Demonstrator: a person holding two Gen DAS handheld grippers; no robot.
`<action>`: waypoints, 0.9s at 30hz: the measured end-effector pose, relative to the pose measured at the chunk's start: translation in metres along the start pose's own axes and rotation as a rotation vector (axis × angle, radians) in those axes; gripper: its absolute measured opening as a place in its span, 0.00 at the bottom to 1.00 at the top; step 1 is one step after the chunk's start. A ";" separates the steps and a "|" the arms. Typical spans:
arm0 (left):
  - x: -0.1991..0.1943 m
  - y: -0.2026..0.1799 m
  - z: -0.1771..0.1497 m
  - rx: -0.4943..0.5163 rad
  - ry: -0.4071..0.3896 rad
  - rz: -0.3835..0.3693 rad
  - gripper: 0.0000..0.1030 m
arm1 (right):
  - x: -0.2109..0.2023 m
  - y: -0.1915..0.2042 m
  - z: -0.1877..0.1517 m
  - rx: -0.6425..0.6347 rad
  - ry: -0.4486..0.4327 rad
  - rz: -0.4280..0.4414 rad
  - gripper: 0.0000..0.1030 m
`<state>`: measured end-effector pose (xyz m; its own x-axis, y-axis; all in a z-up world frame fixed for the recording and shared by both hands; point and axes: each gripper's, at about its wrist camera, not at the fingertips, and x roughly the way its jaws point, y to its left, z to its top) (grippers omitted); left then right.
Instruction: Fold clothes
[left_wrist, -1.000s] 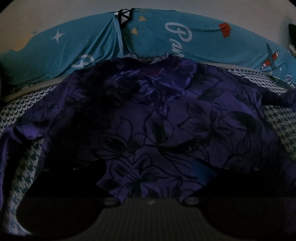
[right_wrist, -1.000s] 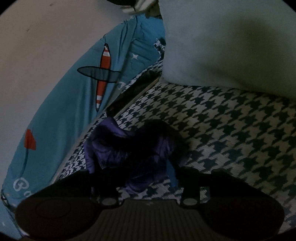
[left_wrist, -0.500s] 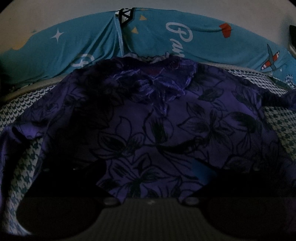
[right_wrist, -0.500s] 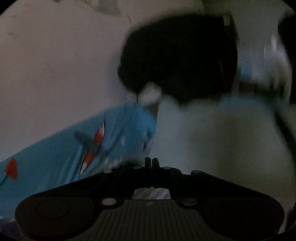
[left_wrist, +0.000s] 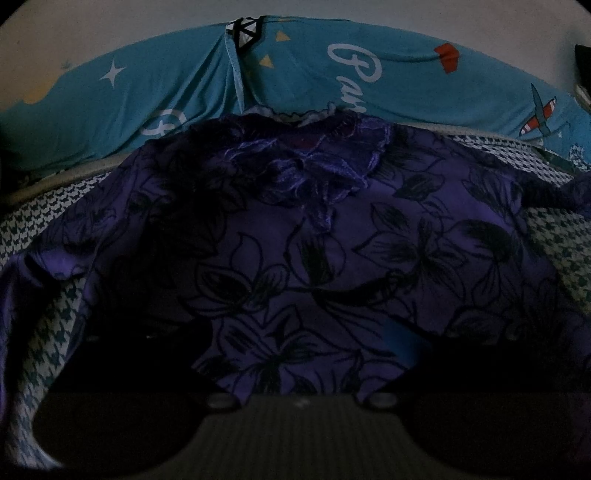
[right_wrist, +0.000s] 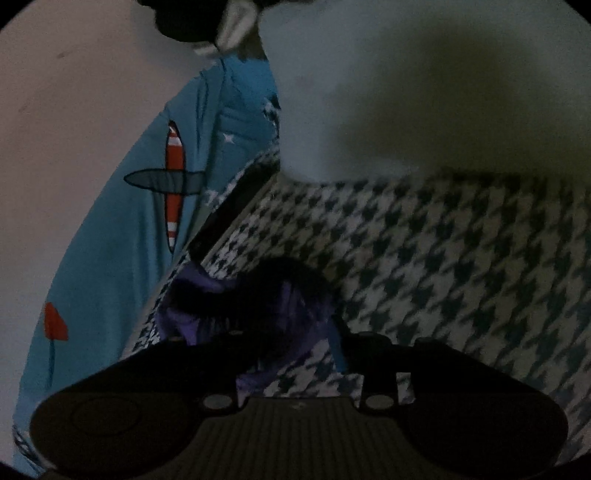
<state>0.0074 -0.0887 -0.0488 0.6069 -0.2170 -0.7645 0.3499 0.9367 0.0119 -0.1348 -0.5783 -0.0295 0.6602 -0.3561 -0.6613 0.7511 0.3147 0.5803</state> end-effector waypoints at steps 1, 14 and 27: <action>0.000 0.000 0.000 -0.002 0.000 0.000 1.00 | 0.000 -0.002 -0.003 0.015 0.012 0.007 0.36; 0.001 0.000 0.000 0.002 -0.002 0.003 1.00 | 0.021 -0.001 -0.012 0.137 -0.019 0.115 0.08; 0.001 0.000 0.000 0.010 -0.002 0.005 1.00 | -0.049 0.070 -0.009 -0.374 -0.420 -0.315 0.07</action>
<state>0.0083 -0.0886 -0.0498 0.6104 -0.2127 -0.7630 0.3541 0.9350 0.0226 -0.1141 -0.5306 0.0389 0.4093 -0.7721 -0.4862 0.9080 0.3971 0.1338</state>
